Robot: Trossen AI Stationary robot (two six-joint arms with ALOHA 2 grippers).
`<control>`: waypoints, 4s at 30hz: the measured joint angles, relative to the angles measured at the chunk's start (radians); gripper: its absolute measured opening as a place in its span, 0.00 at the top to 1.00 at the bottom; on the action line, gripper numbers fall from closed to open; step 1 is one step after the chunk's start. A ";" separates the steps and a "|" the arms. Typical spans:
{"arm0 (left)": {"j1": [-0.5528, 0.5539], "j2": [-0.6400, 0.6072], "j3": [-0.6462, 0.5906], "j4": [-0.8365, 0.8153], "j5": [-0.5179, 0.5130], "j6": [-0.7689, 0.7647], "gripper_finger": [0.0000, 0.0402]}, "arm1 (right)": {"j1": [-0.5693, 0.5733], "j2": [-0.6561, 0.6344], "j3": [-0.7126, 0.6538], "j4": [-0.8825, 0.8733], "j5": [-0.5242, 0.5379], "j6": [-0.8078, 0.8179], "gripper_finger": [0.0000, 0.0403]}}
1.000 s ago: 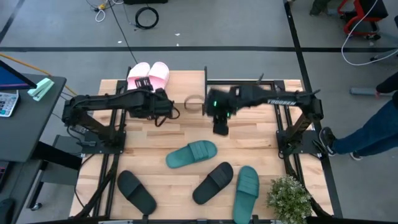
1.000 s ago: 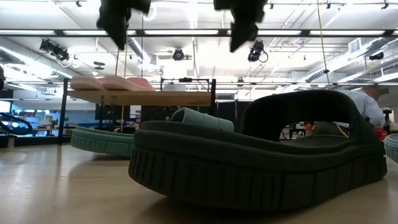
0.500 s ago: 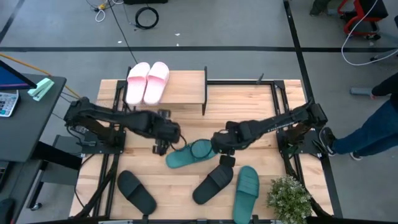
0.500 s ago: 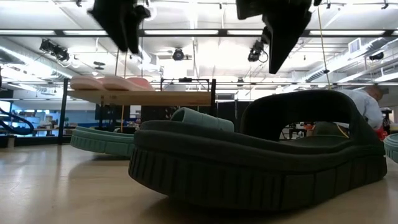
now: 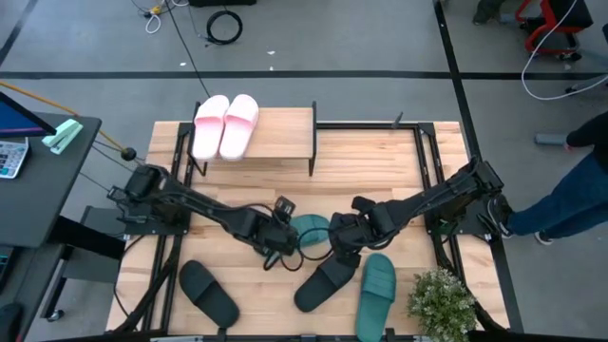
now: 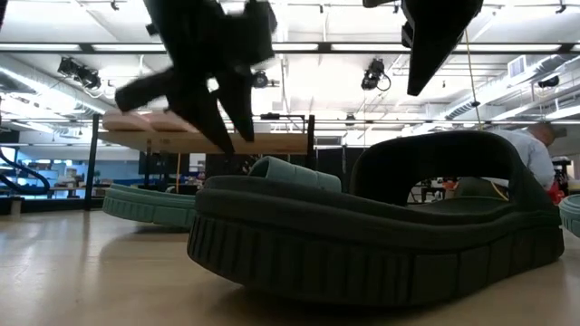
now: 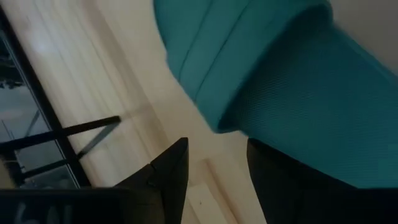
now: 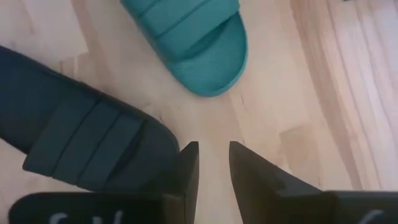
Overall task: Pick and place slides into the shelf
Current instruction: Put the top green slide on the shelf
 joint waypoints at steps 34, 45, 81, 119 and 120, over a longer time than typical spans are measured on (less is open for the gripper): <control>-0.103 0.146 -0.001 0.123 -0.238 -0.027 0.60 | 0.006 -0.001 0.000 0.000 -0.002 -0.012 0.76; -0.047 0.146 0.000 0.308 -0.228 0.130 0.60 | 0.006 -0.001 0.000 0.000 -0.003 -0.020 0.76; 0.011 -0.192 -0.001 0.166 -0.564 -0.261 0.97 | 0.014 -0.001 0.000 -0.003 0.087 -0.063 0.76; 0.793 -0.194 -0.001 0.310 -0.257 -0.148 0.95 | 0.013 0.000 0.000 0.003 0.142 -0.055 0.76; 0.800 -0.194 -0.001 0.308 -0.258 -0.148 0.96 | 0.013 0.000 0.000 0.003 0.142 -0.056 0.76</control>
